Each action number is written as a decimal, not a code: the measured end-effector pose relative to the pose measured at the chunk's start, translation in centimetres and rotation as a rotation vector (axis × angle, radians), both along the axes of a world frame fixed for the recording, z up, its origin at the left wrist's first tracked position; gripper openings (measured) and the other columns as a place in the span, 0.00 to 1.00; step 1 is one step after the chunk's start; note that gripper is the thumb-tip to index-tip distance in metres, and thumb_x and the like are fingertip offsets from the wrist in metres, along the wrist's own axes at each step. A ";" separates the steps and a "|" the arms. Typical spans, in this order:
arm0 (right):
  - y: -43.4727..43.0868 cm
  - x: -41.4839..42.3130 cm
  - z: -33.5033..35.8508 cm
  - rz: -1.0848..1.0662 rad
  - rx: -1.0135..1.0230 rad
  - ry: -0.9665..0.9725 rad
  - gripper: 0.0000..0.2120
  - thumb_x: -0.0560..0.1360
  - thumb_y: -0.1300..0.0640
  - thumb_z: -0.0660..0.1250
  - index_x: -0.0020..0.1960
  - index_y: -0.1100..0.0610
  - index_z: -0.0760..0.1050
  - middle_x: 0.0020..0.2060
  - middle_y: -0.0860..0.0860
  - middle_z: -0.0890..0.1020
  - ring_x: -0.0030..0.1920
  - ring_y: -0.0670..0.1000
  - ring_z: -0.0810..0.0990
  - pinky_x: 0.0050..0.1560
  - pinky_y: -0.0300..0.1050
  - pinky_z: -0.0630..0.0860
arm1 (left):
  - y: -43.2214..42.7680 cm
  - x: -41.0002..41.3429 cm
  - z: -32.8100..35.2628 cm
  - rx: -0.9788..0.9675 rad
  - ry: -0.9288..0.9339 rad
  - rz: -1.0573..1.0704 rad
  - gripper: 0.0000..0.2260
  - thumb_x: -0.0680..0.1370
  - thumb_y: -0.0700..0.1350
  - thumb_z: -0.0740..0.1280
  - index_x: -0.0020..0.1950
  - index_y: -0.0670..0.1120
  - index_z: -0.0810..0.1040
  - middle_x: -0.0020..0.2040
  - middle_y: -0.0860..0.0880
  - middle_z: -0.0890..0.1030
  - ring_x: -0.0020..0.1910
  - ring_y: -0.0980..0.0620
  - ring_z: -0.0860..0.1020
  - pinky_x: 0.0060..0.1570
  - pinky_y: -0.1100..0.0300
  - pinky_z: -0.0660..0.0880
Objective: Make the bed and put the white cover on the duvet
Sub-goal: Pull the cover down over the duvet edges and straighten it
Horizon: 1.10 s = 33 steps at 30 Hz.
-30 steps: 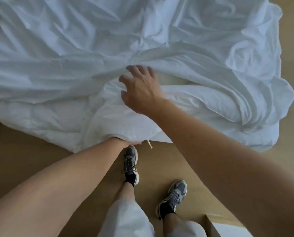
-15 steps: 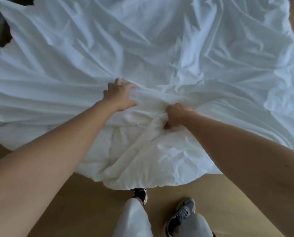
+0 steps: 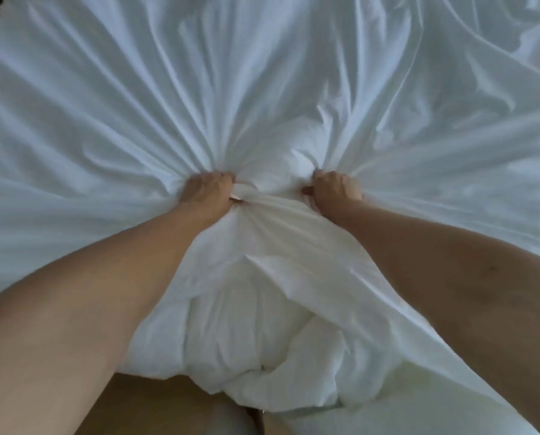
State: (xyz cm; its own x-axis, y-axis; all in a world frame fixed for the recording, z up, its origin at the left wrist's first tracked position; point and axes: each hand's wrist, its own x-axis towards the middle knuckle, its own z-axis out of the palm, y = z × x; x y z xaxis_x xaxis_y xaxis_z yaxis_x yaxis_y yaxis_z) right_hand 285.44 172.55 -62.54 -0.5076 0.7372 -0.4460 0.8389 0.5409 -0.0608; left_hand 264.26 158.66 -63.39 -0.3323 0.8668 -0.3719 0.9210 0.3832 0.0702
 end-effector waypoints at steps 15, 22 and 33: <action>15.5 -14.6 15.1 -0.162 0.315 0.462 0.16 0.82 0.52 0.53 0.60 0.57 0.76 0.57 0.60 0.81 0.57 0.63 0.79 0.44 0.49 0.66 | 15.5 -14.3 16.8 0.420 0.211 0.157 0.20 0.78 0.60 0.64 0.52 0.42 0.78 0.51 0.32 0.79 0.52 0.29 0.78 0.48 0.43 0.74; 7.7 -10.5 4.2 0.014 -0.185 -0.032 0.64 0.61 0.22 0.68 0.82 0.48 0.37 0.81 0.57 0.40 0.80 0.66 0.40 0.71 0.79 0.45 | 11.1 -5.3 4.6 -0.005 0.018 0.286 0.46 0.73 0.67 0.66 0.80 0.40 0.54 0.78 0.36 0.58 0.78 0.35 0.56 0.78 0.37 0.43; -0.3 -9.8 2.6 -0.118 0.206 0.185 0.41 0.72 0.53 0.71 0.79 0.54 0.53 0.76 0.64 0.60 0.76 0.67 0.59 0.74 0.68 0.56 | 0.0 -4.4 1.9 0.329 -0.153 -0.182 0.49 0.71 0.74 0.60 0.82 0.45 0.54 0.82 0.35 0.46 0.81 0.36 0.46 0.79 0.41 0.46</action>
State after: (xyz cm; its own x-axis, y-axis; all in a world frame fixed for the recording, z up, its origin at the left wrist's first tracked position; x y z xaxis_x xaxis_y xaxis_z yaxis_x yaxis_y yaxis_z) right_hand 275.69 172.23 -59.91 -0.4715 0.8614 -0.1887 0.8817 0.4569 -0.1174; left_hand 259.89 158.65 -61.52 -0.1249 0.9873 -0.0979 0.9411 0.1491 0.3034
